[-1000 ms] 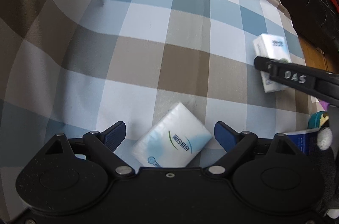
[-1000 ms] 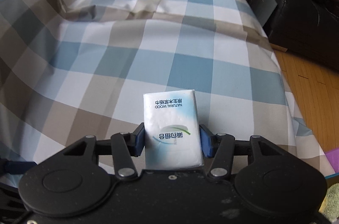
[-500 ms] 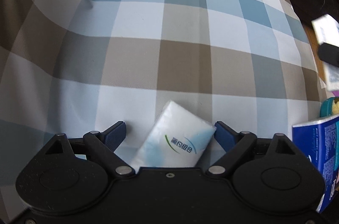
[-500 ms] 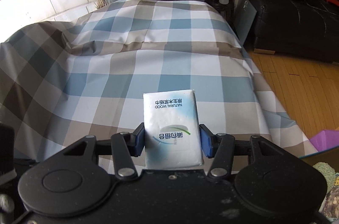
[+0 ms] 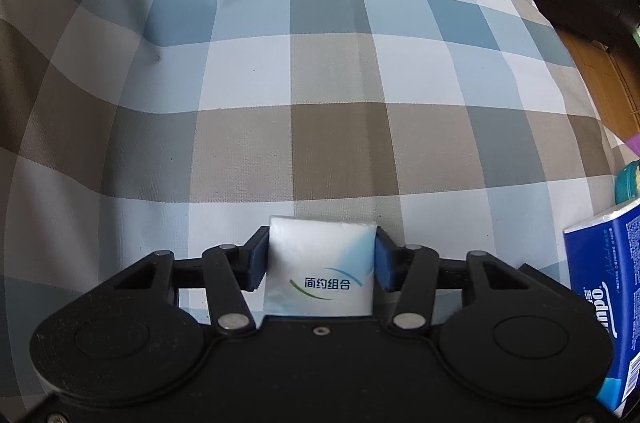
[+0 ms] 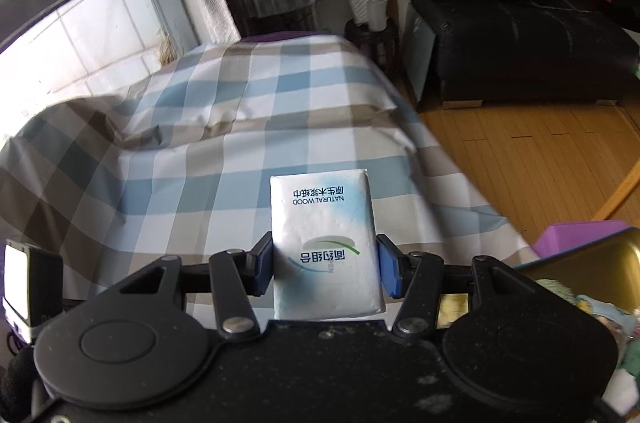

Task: Organize soft objects
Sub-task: 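Grasp a small white tissue pack with the left tool while the right tool grasps another white pack, then carry both white tissue packs into the gold tray and open both tools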

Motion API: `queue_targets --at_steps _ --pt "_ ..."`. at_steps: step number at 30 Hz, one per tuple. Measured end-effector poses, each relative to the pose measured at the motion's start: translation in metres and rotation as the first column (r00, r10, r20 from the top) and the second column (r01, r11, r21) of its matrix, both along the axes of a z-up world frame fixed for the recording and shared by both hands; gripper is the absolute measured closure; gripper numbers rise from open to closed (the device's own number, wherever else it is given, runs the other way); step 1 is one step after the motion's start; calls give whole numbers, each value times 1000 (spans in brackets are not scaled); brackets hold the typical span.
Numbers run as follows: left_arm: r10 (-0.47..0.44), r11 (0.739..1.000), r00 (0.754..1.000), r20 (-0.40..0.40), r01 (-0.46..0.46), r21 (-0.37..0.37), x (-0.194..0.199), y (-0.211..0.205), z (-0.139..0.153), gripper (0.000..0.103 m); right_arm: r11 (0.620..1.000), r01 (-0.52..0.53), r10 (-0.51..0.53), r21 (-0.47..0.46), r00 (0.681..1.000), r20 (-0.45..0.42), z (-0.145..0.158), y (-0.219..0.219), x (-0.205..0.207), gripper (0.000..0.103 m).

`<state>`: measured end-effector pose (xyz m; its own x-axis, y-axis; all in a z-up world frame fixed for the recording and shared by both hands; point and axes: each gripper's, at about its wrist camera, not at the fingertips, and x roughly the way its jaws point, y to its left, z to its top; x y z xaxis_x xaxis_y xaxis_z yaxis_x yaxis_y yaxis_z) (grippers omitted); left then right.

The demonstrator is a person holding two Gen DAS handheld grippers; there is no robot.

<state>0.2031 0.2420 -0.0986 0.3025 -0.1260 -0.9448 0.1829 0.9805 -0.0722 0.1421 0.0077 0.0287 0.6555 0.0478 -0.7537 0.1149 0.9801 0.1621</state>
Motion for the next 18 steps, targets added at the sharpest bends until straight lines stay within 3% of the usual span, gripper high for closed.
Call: queue_targets --at_steps 7,13,15,18 --pt "-20 1000 999 51 20 11 -5 -6 12 53 983 181 -179 -13 981 77 37 -86 -76 52" --pt "-48 999 990 133 49 -2 -23 -20 46 53 922 384 -382 -46 923 49 33 -175 -149 52" --pt "-58 998 987 153 61 -16 -29 -27 61 53 894 448 -447 -29 894 29 30 -199 -168 52" --pt "-94 995 976 196 100 -20 -42 -44 86 53 862 501 -505 79 863 27 30 -224 -187 52"
